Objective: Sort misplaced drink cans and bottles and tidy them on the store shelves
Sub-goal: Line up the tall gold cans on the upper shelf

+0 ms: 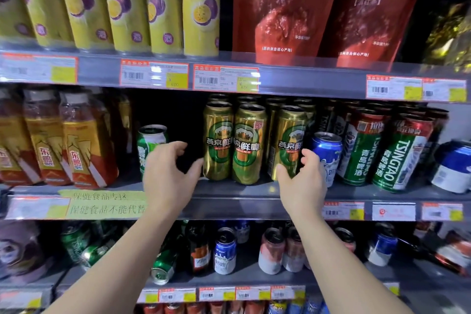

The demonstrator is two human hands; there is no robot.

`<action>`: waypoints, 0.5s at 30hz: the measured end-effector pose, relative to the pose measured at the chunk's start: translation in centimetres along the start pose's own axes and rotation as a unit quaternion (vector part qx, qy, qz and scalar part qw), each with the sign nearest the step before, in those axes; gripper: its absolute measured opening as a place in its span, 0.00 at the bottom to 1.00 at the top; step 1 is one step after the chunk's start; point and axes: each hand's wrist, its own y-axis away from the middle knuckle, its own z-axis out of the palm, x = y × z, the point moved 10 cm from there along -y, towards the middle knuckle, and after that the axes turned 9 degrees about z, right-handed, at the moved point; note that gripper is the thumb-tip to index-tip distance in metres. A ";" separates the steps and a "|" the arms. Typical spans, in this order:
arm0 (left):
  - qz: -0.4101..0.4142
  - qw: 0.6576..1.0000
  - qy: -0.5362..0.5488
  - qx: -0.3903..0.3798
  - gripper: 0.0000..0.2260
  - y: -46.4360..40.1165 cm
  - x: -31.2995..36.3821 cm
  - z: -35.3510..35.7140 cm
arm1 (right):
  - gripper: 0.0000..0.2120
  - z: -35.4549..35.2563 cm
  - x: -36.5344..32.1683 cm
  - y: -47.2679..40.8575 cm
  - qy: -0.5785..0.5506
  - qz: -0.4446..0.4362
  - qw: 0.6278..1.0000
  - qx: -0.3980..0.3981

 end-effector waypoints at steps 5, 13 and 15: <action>-0.128 0.991 -0.017 0.039 0.38 0.3 -5.1 -2.6 | 0.37 2.0 0.7 -0.2 0.046 0.008 0.998 -0.028; -0.248 0.957 0.024 -0.147 0.32 -0.7 -10.6 1.2 | 0.32 1.9 1.1 -0.7 0.045 0.060 0.997 -0.010; -0.231 0.958 0.020 -0.170 0.34 -0.7 -11.4 2.1 | 0.31 1.9 0.9 -0.5 0.036 0.059 0.998 -0.013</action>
